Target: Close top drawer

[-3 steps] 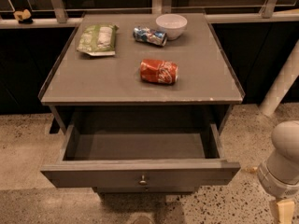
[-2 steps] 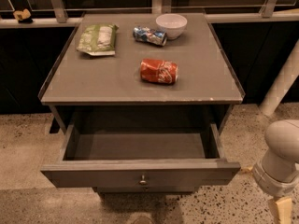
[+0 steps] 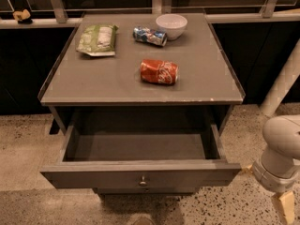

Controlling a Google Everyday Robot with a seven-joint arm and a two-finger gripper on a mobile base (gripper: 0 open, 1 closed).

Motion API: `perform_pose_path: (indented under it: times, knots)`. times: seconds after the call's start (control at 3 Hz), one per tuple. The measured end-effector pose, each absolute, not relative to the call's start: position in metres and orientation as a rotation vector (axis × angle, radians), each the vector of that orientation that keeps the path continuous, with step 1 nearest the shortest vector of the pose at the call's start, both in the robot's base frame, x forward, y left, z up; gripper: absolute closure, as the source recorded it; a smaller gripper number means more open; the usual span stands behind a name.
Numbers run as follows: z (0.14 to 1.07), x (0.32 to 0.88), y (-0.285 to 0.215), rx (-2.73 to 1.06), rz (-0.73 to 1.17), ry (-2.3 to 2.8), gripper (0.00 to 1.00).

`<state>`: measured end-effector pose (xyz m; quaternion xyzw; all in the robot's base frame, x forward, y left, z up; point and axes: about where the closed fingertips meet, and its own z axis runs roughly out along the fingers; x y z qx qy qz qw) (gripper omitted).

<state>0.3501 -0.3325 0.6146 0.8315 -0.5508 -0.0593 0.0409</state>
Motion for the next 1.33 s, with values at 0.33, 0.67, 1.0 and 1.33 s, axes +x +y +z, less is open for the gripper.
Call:
perform_pose_path:
  times: [0.33,0.67,1.0,1.33]
  knots:
    - [0.615,0.35,-0.336,2.547,-0.183,-1.686,0.0]
    - [0.61,0.314,-0.339,2.537,-0.223,-1.605,0.0]
    - [0.602,0.278,-0.33,2.543,-0.269,-1.476,0.0]
    - [0.605,0.265,-0.314,2.657,-0.243,-1.4,0.0]
